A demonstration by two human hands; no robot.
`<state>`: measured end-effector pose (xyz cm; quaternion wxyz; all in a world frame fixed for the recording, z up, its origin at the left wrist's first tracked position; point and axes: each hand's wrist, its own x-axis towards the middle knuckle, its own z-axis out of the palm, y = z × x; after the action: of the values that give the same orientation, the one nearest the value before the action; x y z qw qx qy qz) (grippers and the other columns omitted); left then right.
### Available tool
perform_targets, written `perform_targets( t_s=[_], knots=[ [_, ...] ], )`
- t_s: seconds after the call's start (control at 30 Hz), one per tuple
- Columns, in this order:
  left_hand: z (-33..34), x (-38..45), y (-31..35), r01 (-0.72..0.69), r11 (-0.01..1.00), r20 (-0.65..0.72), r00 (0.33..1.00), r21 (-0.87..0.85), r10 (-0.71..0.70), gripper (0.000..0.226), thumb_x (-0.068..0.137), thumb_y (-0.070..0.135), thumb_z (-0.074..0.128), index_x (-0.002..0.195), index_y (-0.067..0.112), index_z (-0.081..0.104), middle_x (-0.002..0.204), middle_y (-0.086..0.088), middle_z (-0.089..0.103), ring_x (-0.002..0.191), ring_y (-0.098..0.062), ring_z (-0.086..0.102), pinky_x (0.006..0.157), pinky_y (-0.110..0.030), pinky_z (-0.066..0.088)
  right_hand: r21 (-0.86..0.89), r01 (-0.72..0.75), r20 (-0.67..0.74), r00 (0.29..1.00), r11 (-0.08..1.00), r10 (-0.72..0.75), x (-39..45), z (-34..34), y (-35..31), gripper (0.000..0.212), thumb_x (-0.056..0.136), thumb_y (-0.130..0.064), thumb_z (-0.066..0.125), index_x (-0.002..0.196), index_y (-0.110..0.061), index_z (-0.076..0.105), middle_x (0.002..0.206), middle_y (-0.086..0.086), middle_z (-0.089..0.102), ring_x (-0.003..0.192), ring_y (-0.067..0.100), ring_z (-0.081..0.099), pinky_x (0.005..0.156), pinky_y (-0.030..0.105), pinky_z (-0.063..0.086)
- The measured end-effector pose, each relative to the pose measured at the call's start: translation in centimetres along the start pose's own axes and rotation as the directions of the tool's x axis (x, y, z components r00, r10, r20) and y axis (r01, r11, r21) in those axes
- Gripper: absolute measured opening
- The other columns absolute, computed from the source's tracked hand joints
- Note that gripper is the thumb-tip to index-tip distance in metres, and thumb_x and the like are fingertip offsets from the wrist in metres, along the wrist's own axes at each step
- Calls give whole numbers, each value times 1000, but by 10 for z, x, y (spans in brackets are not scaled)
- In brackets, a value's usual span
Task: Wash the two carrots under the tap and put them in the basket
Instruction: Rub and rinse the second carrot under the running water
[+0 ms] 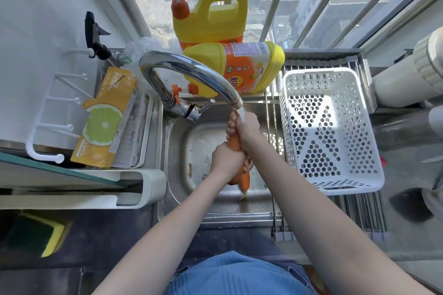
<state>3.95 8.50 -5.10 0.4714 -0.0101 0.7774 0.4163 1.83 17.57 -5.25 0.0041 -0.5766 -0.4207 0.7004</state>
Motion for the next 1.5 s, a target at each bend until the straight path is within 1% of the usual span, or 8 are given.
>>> perform_targets(
  t_s=[0.27,0.43,0.57,0.73,0.93,1.2,1.33,1.5],
  knots=[
    [-2,1,-14,-185,846,-201,925,500,321,30,89,30,52,118,23,56,99,-4,70,90,-31,63,71,-37,48,-235,299,-282,889,925,-360,-14,9,12,47,92,-26,52,47,-16,44,49,6,50,53,26,51,52,30,39],
    [-12,1,2,42,992,137,990,-119,-25,5,76,3,58,77,6,54,56,-8,60,48,-26,56,56,-37,53,-179,128,-7,991,976,-131,-10,3,-1,44,92,-37,58,58,-11,48,50,8,48,40,20,48,50,34,47],
    [-28,-9,4,392,858,653,752,-332,-91,11,69,4,55,60,9,52,50,-4,50,41,-17,50,49,-23,46,119,-70,381,925,990,20,-7,-10,1,56,101,-35,46,48,-17,39,40,-2,35,33,11,35,44,22,41],
    [-30,-9,-12,551,686,811,577,-474,98,29,53,21,82,65,9,59,50,0,51,43,-14,50,52,-24,48,296,-335,630,772,895,81,-6,-20,8,70,101,-44,30,39,-16,44,38,-4,39,34,8,41,45,19,46],
    [-33,-7,-10,617,604,737,672,-504,-72,38,76,43,60,68,7,52,51,-1,50,40,-13,50,46,-20,47,354,-161,301,952,921,50,0,-10,17,40,102,-37,44,72,-11,53,59,3,54,42,14,52,45,21,48],
    [-25,-14,3,529,728,596,776,-437,-206,40,84,44,49,68,8,50,51,-7,49,38,-17,47,44,-21,44,-280,69,-16,997,958,-77,-3,0,8,30,95,-18,50,69,-4,55,54,6,53,30,9,53,32,13,37],
    [-9,-13,1,185,923,330,941,-336,-69,36,94,37,50,77,6,56,62,-12,59,47,-25,58,45,-30,52,-384,91,-21,994,919,-107,-3,-3,-6,30,94,-27,49,70,-10,54,57,8,58,74,27,71,72,32,59],
    [-4,-4,-9,-111,989,124,985,-96,122,4,82,8,58,80,9,54,64,-10,60,53,-30,62,59,-35,53,-200,59,119,992,978,-36,-9,-7,-10,32,96,-16,45,64,-14,45,40,4,40,33,17,40,47,28,45]
  ],
)
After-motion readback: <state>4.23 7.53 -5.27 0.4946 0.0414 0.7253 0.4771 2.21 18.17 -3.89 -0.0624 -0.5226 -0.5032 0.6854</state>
